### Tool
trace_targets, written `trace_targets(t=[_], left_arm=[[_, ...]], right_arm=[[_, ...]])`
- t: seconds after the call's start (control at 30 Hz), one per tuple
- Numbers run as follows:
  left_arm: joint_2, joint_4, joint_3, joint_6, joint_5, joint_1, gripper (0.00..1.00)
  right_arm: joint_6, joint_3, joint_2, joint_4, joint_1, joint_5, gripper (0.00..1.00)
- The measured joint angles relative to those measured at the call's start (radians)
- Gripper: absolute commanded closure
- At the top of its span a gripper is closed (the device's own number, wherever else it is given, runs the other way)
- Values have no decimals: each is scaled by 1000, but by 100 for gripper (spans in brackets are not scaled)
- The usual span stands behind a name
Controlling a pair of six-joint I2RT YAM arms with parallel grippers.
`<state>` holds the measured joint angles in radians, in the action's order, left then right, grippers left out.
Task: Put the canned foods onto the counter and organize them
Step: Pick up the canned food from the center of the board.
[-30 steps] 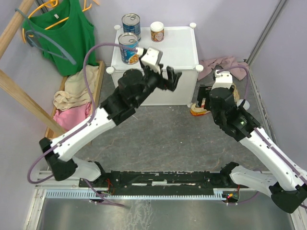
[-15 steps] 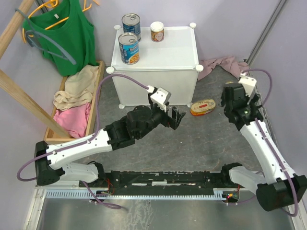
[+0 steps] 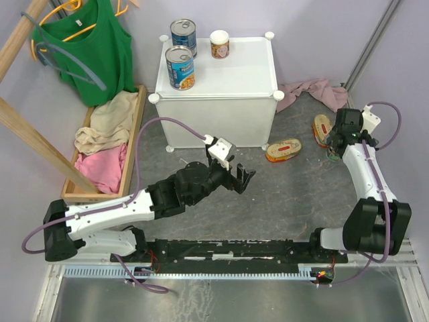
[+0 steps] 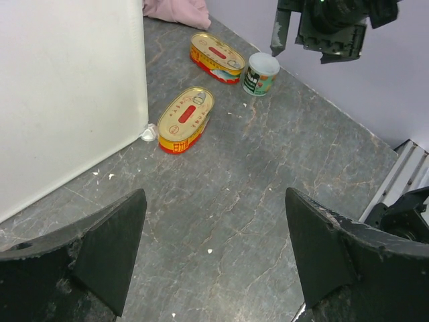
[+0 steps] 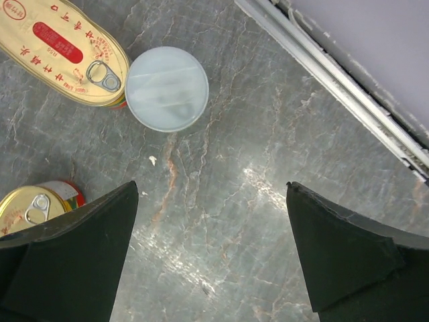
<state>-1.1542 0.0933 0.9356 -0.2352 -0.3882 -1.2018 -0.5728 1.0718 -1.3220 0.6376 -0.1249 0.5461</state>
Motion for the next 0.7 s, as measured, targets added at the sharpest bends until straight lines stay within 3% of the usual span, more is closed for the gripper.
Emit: trace_targets(t=[0.4, 0.7], left_arm=[[18, 151, -144, 0, 6, 0, 10], [18, 204, -159, 0, 20, -3, 10]], right_arm=[[-33, 65, -196, -91, -50, -78, 0], [-32, 138, -298, -134, -64, -77, 0]])
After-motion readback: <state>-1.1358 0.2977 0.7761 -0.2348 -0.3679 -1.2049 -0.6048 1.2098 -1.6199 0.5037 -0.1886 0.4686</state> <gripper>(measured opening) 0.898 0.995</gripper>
